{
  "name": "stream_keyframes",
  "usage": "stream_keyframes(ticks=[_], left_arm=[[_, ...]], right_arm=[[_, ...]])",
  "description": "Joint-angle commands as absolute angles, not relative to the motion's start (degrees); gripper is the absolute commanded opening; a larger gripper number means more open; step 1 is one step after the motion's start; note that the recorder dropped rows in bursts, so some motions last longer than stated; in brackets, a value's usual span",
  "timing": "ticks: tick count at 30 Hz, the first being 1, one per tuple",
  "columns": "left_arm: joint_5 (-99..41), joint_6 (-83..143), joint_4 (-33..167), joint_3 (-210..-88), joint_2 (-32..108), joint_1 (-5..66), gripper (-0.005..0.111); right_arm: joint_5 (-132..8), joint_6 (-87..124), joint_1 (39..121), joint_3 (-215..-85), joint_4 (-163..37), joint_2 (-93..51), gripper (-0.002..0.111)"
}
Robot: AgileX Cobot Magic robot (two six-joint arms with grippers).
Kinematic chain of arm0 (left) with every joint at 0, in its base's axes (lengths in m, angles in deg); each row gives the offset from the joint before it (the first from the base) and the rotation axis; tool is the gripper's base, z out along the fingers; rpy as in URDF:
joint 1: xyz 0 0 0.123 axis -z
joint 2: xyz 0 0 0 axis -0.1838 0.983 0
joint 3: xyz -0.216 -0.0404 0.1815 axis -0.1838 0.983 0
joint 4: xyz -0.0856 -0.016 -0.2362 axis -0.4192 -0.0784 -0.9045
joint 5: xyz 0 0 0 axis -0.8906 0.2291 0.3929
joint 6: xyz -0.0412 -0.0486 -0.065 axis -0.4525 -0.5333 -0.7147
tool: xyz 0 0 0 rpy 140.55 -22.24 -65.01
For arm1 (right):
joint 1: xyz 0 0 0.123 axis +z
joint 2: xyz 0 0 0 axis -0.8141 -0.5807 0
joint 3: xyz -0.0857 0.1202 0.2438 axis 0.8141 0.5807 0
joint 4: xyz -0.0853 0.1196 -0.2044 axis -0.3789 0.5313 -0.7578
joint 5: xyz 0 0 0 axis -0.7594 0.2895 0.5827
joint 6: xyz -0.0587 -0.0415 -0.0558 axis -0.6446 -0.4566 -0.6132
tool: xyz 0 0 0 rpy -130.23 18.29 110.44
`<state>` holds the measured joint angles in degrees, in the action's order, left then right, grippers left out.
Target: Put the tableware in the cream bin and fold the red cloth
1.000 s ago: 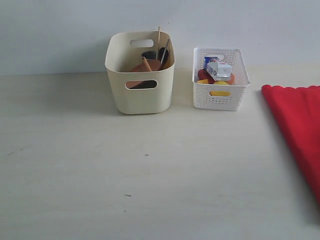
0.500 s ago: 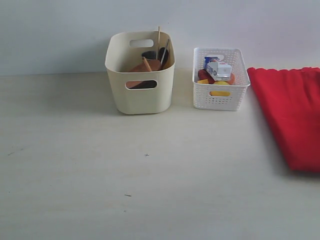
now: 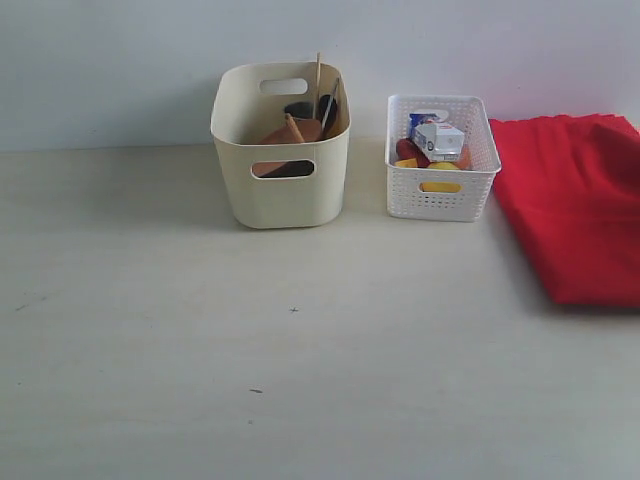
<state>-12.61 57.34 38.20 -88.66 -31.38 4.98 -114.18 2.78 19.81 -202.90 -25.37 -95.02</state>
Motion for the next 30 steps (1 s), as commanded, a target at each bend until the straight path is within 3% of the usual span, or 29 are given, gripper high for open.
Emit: stream_keyframes(ticks=[1, 4, 6, 7, 9, 12, 15, 20, 22, 30], left_arm=[[-12.91, 57.13, 37.81, -88.47, -31.77, 4.90, 0.000], [-12.91, 57.13, 37.81, -88.47, -31.77, 4.90, 0.000], [-12.91, 57.13, 37.81, -88.47, -31.77, 4.90, 0.000], [-12.91, 57.13, 37.81, -88.47, -31.77, 4.90, 0.000], [-12.91, 57.13, 37.81, -88.47, -31.77, 4.90, 0.000], [-12.91, 57.13, 37.81, -88.47, -31.77, 4.90, 0.000], [-12.91, 57.13, 37.81, -88.47, -31.77, 4.90, 0.000], [-12.91, 57.13, 37.92, -88.47, -31.77, 4.89, 0.000], [-12.91, 57.13, 38.15, -88.47, -31.77, 4.89, 0.000], [-9.78, 57.13, 40.07, -88.47, -31.77, 6.57, 0.000]], right_arm=[[-113.81, 3.11, 20.18, -205.66, -29.38, -95.38, 0.010], [-115.94, 4.09, 20.05, -207.57, -34.59, -94.30, 0.032], [-117.60, 5.65, 20.05, -208.82, -39.90, -92.38, 0.052], [-118.77, 7.93, 20.05, -209.57, -46.53, -89.84, 0.067], [-120.17, 12.09, 20.05, -209.85, -55.79, -84.86, 0.075], [-121.40, 14.12, 20.05, -209.85, -59.57, -79.18, 0.074], [-122.71, 14.37, 20.19, -209.74, -57.94, -74.52, 0.068], [-130.04, 14.00, 24.00, -209.60, -54.23, -64.72, 0.013], [-132.01, 13.15, 26.14, -209.15, -54.23, -61.20, 0.000], [-115.78, 11.32, 33.24, -183.02, -54.03, -36.49, 0.000]])
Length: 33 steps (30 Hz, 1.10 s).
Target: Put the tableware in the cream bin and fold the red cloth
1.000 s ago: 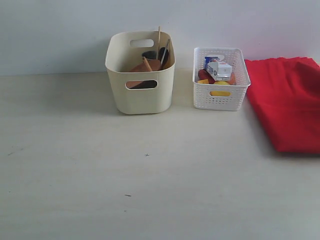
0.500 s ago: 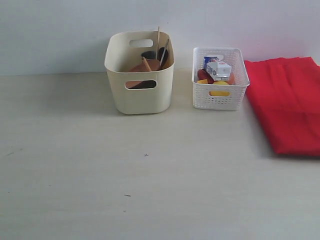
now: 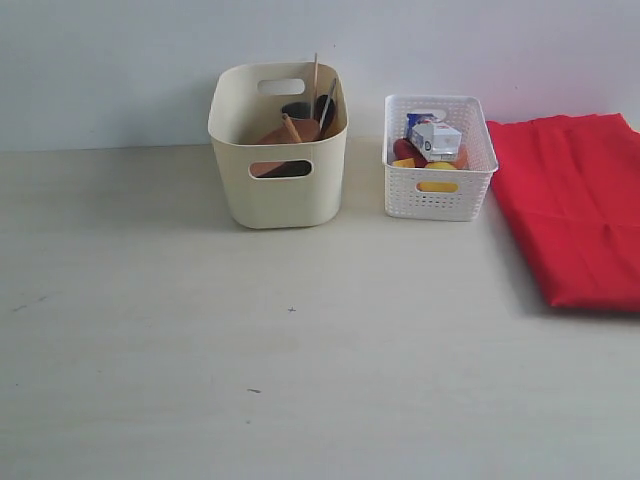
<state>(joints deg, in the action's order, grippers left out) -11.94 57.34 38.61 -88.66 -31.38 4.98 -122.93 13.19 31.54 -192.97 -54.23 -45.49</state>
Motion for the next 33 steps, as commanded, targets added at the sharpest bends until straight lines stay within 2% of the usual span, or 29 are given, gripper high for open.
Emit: stream_keyframes(ticks=[1, 12, 18, 27, 33], left_arm=[[-9.11, 57.13, 40.10, -88.47, -31.77, 7.27, 0.000], [-8.14, 57.13, 40.20, -88.47, -31.77, 12.62, 0.000], [-7.91, 57.13, 40.20, -88.47, -31.77, 14.19, 0.000], [-7.91, 57.13, 41.28, -88.47, -31.77, 14.17, 0.000], [-7.91, 57.13, 41.28, -88.47, -31.77, 14.17, 0.000]], right_arm=[[-113.67, 11.20, 33.92, -179.67, -54.01, -33.73, 0.000], [-98.74, 5.43, 34.57, -150.69, -51.01, -8.06, 0.000], [-93.83, -4.17, 34.57, -137.30, -40.19, 5.90, 0.000], [-91.80, -16.25, 41.26, -122.74, -35.13, 20.03, 0.000], [-89.08, -16.27, 44.43, -116.49, -34.28, 26.26, 0.000]])
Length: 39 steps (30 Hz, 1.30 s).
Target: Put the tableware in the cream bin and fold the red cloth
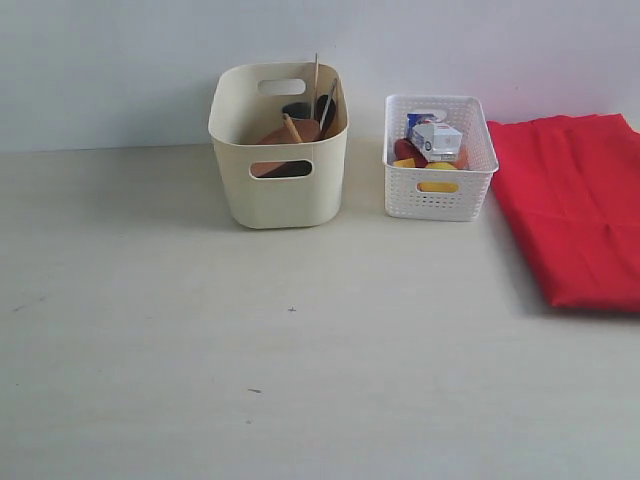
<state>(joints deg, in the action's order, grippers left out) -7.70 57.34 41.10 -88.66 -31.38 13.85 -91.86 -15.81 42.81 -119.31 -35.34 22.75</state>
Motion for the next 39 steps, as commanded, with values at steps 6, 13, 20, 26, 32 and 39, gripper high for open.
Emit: stream_keyframes(ticks=[6, 13, 20, 26, 32, 39], left_arm=[[-7.91, 57.13, 41.28, -88.47, -31.77, 14.17, 0.000], [-7.91, 57.13, 41.28, -88.47, -31.77, 14.17, 0.000], [-7.91, 57.13, 41.28, -88.47, -31.77, 14.17, 0.000], [-7.91, 57.13, 41.28, -88.47, -31.77, 14.17, 0.000], [-9.50, 55.46, 48.08, -88.47, -31.77, 14.17, 0.000], [-15.27, 9.38, 73.26, -88.47, -31.77, 13.83, 0.000]], right_arm=[[-91.19, -16.24, 44.65, -114.83, -28.86, 31.80, 0.000], [-89.85, -16.23, 44.68, -112.83, -25.60, 35.69, 0.000], [-89.96, -16.23, 44.68, -112.83, -25.72, 35.67, 0.000], [-89.96, -16.23, 44.68, -112.83, -25.61, 35.67, 0.000], [-89.96, -16.23, 44.68, -112.83, -25.61, 35.67, 0.000], [-89.96, -16.23, 44.68, -112.83, -25.61, 35.67, 0.000]])
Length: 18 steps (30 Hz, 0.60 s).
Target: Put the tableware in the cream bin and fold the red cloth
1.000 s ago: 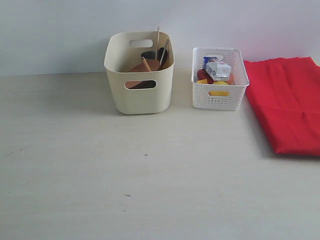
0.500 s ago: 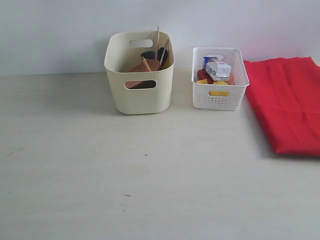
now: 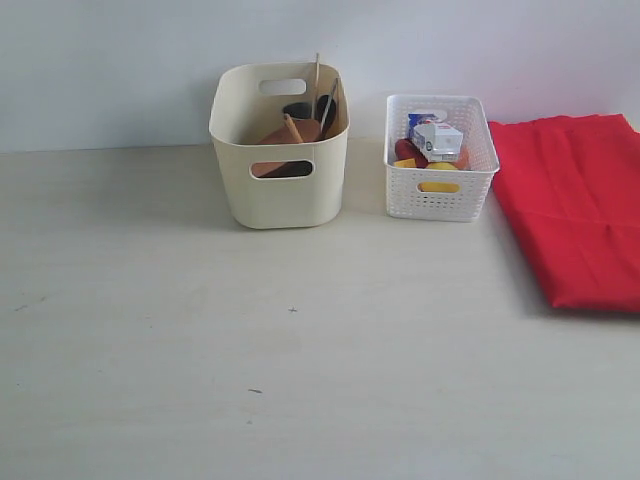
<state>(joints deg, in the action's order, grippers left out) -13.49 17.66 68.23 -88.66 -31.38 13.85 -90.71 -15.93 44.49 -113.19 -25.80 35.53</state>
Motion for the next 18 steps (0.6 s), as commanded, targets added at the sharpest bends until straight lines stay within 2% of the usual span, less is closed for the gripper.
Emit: stream_keyframes(ticks=[1, 6, 18], left_arm=[[-14.38, 9.38, 73.26, -88.47, -31.77, 13.67, 0.000], [-9.78, 12.41, 72.63, -88.47, -31.77, 12.23, 0.000], [-8.42, 18.74, 71.32, -88.47, -31.77, 12.34, 0.000]], right_arm=[[-89.96, -16.23, 44.68, -112.83, -25.61, 35.67, 0.000], [-89.96, -16.23, 44.68, -112.83, -25.61, 35.67, 0.000], [-89.96, -16.23, 44.68, -112.83, -25.61, 35.67, 0.000]])
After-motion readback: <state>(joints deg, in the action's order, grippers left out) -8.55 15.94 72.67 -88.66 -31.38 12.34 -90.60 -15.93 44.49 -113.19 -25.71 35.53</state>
